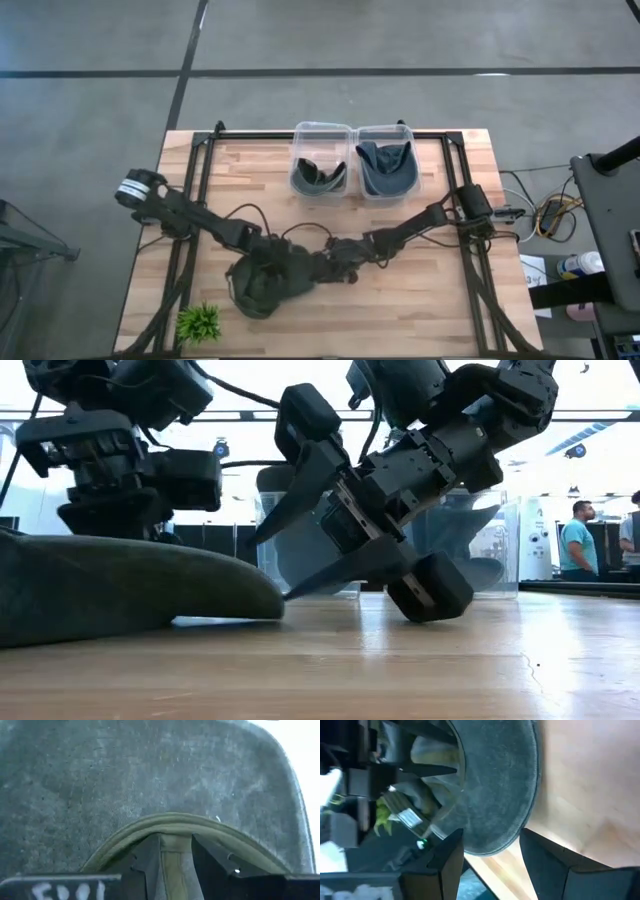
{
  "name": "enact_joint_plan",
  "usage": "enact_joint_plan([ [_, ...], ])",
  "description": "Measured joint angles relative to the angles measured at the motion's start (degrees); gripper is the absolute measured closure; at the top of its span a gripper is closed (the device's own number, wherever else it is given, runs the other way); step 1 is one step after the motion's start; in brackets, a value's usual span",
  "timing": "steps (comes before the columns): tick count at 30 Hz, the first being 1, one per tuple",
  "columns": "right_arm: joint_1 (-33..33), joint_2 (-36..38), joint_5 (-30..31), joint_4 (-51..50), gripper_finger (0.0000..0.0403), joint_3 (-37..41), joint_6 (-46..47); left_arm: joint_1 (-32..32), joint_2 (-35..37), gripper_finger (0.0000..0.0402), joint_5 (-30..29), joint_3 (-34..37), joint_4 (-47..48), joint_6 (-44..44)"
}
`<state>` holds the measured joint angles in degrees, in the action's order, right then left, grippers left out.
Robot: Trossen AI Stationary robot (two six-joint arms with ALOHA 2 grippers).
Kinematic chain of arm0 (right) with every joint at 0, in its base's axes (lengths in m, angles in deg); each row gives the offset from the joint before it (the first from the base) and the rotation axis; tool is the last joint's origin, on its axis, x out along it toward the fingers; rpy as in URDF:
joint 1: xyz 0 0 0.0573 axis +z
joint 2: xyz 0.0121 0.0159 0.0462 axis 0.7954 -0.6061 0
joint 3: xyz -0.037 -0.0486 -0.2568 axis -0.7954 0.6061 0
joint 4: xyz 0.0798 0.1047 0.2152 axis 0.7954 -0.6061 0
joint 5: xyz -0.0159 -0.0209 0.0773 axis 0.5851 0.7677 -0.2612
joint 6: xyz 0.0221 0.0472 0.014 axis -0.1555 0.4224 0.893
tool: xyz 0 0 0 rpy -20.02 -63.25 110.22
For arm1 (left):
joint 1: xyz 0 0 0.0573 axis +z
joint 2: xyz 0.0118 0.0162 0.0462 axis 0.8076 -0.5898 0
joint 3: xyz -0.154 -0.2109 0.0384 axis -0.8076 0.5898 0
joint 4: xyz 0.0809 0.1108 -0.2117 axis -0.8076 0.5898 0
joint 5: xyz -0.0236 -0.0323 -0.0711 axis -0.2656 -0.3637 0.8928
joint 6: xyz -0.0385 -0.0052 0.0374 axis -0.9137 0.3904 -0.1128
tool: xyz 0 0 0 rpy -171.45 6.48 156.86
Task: Pick & Place hat
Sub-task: Put the gray cap into the left transparent bin
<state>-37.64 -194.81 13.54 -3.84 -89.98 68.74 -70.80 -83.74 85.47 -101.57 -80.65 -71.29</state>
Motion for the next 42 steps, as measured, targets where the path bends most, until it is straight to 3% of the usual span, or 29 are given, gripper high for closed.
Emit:
enact_joint_plan([
  [8, 0.1, 0.1, -0.6, -6.5, 0.0216, -0.4, 0.6, 1.6, -5.3, 0.0284, 0.1, -1.8, -4.7, 0.7],
  [22, 1.2, 1.7, -0.6, -10.4, 0.0216, -0.4, 0.5, 2.1, -6.3, 0.0284, -3.1, -1.8, -6.7, 1.6],
  [29, 0.7, 1.7, 5.4, -10.4, 0.0221, -0.3, 0.5, 2.2, -6.4, 0.0284, -1.4, -1.6, -14.8, 2.5],
  [36, 0.8, 1.9, 10.0, -9.8, 0.0303, -0.2, 0.3, 2.2, -6.0, 0.0284, -0.9, -1.6, -14.6, 8.5],
  [40, 1.0, 2.7, 13.3, -9.6, 0.037, -0.1, -3.7, 2.2, -3.4, 0.0284, -0.9, -1.4, -12.3, 11.1],
  [42, 0.8, 3.6, 15.4, -10.0, 0.0385, 0.0, -7.2, 2.2, -0.5, 0.0284, -1.3, -2.0, -8.1, 12.9],
])
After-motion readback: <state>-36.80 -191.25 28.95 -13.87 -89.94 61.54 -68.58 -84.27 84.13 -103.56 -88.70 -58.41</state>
